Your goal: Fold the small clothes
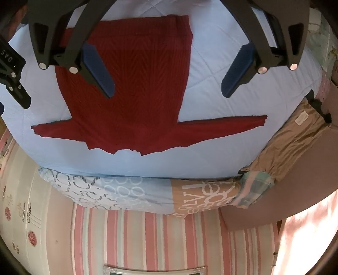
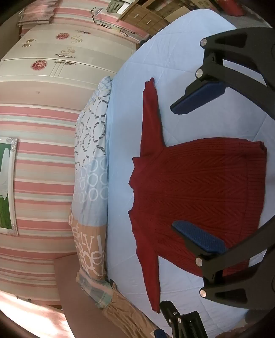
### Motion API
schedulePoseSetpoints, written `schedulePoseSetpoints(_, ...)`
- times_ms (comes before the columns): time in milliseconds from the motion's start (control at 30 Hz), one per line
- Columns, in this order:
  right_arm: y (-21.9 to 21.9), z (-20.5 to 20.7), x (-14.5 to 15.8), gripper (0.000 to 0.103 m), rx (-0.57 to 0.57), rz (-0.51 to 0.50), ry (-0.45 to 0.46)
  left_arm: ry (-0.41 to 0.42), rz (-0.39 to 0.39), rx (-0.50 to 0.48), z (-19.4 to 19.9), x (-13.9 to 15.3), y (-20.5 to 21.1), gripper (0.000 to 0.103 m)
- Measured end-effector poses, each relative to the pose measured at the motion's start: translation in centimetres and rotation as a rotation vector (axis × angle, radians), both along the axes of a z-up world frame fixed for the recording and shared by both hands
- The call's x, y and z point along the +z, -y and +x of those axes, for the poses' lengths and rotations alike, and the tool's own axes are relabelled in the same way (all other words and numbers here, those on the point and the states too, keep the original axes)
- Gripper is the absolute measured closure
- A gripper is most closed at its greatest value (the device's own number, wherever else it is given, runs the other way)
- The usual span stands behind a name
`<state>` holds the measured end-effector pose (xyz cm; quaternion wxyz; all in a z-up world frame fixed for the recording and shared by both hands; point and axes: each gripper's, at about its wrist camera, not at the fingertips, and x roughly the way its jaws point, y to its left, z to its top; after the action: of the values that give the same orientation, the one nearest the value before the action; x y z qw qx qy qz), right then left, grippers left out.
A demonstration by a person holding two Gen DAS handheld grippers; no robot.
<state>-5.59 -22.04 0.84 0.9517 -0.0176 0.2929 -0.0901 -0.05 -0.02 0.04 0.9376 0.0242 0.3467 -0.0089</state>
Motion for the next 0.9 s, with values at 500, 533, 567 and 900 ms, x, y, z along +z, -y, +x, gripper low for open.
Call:
schedulePoseSetpoints(500,0.18,0.13,0.01,0.003,0.002,0.006,0.007,0.006,0.01,0.005,0.1,0.17,0.16,0.002)
schedulePoseSetpoints(533,0.03,0.14,0.07,0.003,0.002,0.005,0.007,0.005,0.01,0.003,0.13,0.09,0.22,0.002)
schedulePoseSetpoints(567,0.04,0.16,0.06,0.003,0.002,0.006,0.007,0.004,0.008,-0.003,0.05,0.12,-0.18,0.002)
schedulePoseSetpoints(900,-0.17,0.42,0.15,0.003,0.003,0.003,0.008,0.006,0.007,-0.003,-0.32,0.93,0.49,0.002)
